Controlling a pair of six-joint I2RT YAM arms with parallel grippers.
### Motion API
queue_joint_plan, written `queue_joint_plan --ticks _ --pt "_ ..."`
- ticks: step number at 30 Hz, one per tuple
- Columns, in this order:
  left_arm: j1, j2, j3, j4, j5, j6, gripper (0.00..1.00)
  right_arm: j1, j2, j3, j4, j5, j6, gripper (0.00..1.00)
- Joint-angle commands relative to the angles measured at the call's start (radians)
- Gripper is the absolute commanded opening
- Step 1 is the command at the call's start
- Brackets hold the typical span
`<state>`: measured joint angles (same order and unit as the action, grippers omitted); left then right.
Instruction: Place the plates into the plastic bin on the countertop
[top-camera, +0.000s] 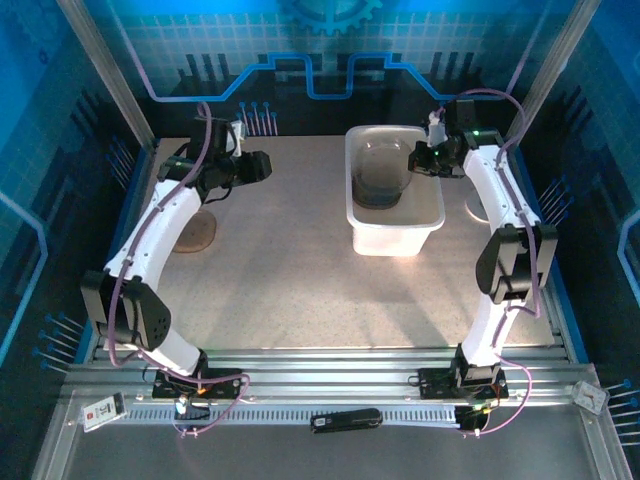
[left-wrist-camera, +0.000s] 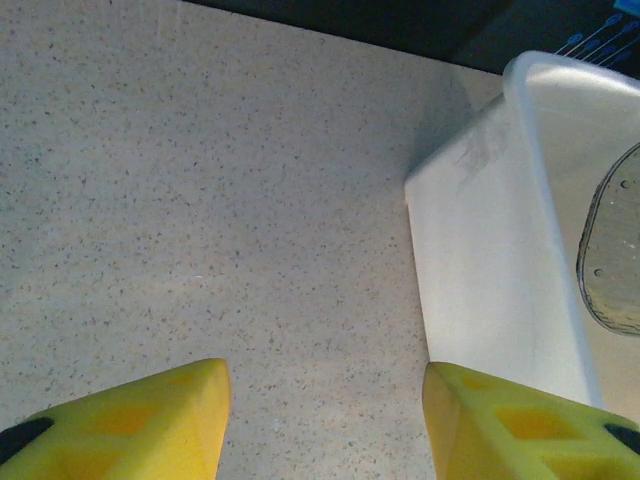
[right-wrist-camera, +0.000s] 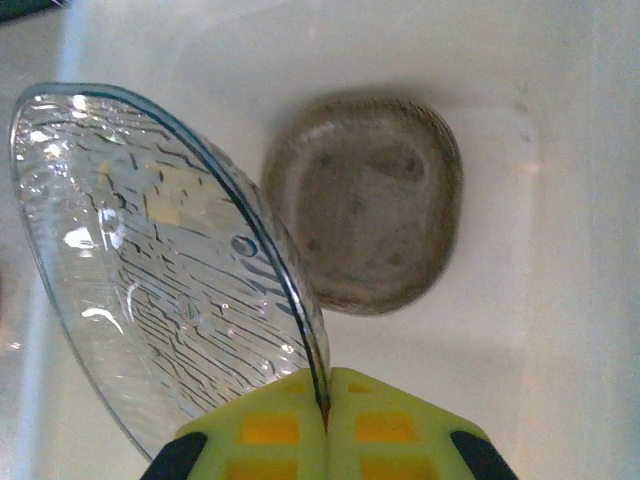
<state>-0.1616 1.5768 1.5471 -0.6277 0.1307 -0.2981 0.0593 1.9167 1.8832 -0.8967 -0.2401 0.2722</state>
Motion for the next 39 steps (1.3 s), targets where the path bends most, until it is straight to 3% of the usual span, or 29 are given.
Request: queue_joint_plan --ticks 1,15,31,39 --pt "0.017 0.02 -0.005 -0.02 -0.009 0.03 0.54 -0.014 0.06 0.081 -0.066 0.048 -0.044 0.04" --pt "0.028 0.06 -0.007 -0.034 -0.013 0.034 0.55 0.008 0.28 0.31 -0.143 0.097 -0.094 0.04" --pt "0.036 0.048 -0.05 -0.038 -0.022 0.031 0.55 0.051 0.632 0.803 -0.4 0.185 -0.117 0.05" --pt "0.037 0.057 -0.052 -0.041 -0.019 0.028 0.55 0.053 0.708 0.883 -0.436 0.187 -0.113 0.1"
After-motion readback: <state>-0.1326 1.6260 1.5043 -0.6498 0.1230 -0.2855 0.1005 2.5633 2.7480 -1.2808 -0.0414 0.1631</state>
